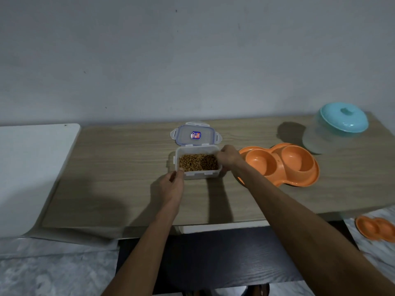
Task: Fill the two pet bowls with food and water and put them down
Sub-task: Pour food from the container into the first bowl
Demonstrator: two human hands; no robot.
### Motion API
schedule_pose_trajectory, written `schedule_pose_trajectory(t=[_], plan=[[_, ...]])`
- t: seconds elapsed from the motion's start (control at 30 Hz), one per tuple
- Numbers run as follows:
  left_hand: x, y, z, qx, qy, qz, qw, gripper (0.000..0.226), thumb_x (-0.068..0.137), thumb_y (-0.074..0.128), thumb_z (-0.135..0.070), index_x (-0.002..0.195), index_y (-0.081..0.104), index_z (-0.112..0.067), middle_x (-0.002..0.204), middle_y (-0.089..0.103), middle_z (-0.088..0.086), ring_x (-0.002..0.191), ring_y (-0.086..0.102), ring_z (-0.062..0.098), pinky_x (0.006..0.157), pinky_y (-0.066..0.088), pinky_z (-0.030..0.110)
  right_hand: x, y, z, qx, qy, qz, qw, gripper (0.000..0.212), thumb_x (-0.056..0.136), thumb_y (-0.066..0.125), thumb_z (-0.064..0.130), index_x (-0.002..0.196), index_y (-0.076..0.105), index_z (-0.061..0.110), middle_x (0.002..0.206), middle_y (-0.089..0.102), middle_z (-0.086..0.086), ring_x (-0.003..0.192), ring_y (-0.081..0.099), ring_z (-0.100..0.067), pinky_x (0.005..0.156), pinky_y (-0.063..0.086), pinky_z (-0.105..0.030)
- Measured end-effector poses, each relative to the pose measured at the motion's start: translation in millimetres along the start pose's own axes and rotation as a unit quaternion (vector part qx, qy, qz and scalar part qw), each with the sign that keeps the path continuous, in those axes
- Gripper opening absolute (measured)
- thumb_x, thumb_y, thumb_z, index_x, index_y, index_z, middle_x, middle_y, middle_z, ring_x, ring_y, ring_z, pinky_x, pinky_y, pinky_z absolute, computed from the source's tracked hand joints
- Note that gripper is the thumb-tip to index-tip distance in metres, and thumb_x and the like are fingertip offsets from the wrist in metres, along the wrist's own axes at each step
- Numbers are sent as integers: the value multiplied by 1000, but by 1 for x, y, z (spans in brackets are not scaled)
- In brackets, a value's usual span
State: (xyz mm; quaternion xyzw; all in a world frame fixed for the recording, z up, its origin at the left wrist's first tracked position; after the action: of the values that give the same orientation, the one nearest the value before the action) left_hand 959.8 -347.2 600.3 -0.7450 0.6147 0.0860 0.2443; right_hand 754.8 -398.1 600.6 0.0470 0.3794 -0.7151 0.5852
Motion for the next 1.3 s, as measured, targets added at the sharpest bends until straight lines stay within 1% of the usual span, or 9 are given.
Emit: schedule_pose_trajectory(t=[0.1, 0.23, 0.43, 0.53, 0.6, 0.7, 0.83, 0.97, 1.3], plan=[[0, -1, -1, 13, -11, 0, 1000, 30, 98, 55, -32, 107, 72, -8, 74, 60, 0, 65, 52, 12, 55, 38, 26, -12, -1, 7, 79, 2, 38, 996, 29, 96, 54, 26, 112, 57, 1, 104, 66, -21, 80, 69, -39, 70, 60, -58], [-12, 7, -17, -2, 2, 8, 1000, 26, 100, 51, -33, 106, 66, -14, 76, 55, -5, 68, 49, 9, 57, 36, 24, -25, -19, 8, 121, -7, 67, 990, 20, 94, 58, 25, 105, 58, 8, 110, 67, -23, 81, 68, -42, 68, 60, -57], [-36, 48, -38, -31, 55, 32, 997, 43, 101, 41, -48, 106, 67, -15, 98, 66, 3, 96, 58, 21, 75, 40, 31, -49, -95, 2, 201, -40, 28, 978, 15, 95, 59, 20, 101, 50, 9, 103, 60, -23, 77, 66, -38, 68, 58, -52], [-57, 79, -34, -7, 55, 54, 997, 43, 102, 39, -49, 97, 64, -14, 91, 63, 2, 90, 55, 20, 78, 36, 29, -56, -140, -11, 202, -60, -11, 978, 18, 94, 62, 23, 97, 48, 13, 101, 61, -21, 79, 66, -38, 69, 59, -56], [-73, 100, -27, 108, 79, 83, 987, 44, 100, 44, -48, 107, 66, -11, 100, 65, 5, 94, 60, 21, 77, 42, 28, -59, -167, -20, 192, -73, -34, 978, 20, 92, 65, 24, 92, 47, 15, 97, 62, -20, 77, 66, -36, 69, 59, -57], [-81, 131, -11, 224, 147, 100, 958, 53, 90, 63, -46, 132, 58, -13, 133, 59, 8, 126, 53, 24, 101, 40, 32, -62, -201, -33, 179, -96, -59, 977, 25, 90, 69, 25, 86, 46, 15, 82, 59, -13, 73, 62, -28, 60, 61, -45], [-83, 162, -2, 347, 220, 74, 909, 62, 77, 72, -53, 122, 58, -13, 124, 61, 7, 121, 54, 27, 98, 45, 41, -61, -229, -49, 137, -130, -82, 979, 29, 88, 72, 27, 78, 48, 17, 72, 55, -8, 72, 61, -25, 64, 60, -52], [-82, 175, 6, 392, 222, 48, 892, 76, 75, 71, -60, 131, 50, -14, 136, 53, 6, 130, 47, 27, 103, 43, 43, -58, -242, -58, 78, -186, -112, 973, 29, 85, 75, 27, 75, 50, 17, 63, 54, -1, 58, 55, -16, 62, 53, -43], [-80, 193, 12, 438, 202, 23, 876, 86, 76, 74, -52, 144, 35, -18, 151, 38, 3, 140, 35, 28, 107, 38, 50, -67, -252, -58, -104, -275, -184, 938, 36, 79, 75, 41, 77, 50, 16, 73, 51, -1, 66, 46, -18, 58, 37, -34]])
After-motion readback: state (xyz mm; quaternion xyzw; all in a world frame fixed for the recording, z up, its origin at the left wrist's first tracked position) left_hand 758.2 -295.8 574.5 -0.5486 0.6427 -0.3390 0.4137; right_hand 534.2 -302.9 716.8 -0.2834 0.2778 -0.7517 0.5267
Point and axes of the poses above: each hand's wrist, its own x-axis towards the middle knuckle, its own y-axis out of the palm, z = x × y, the point moved 4 cm from there along x, towards the middle knuckle
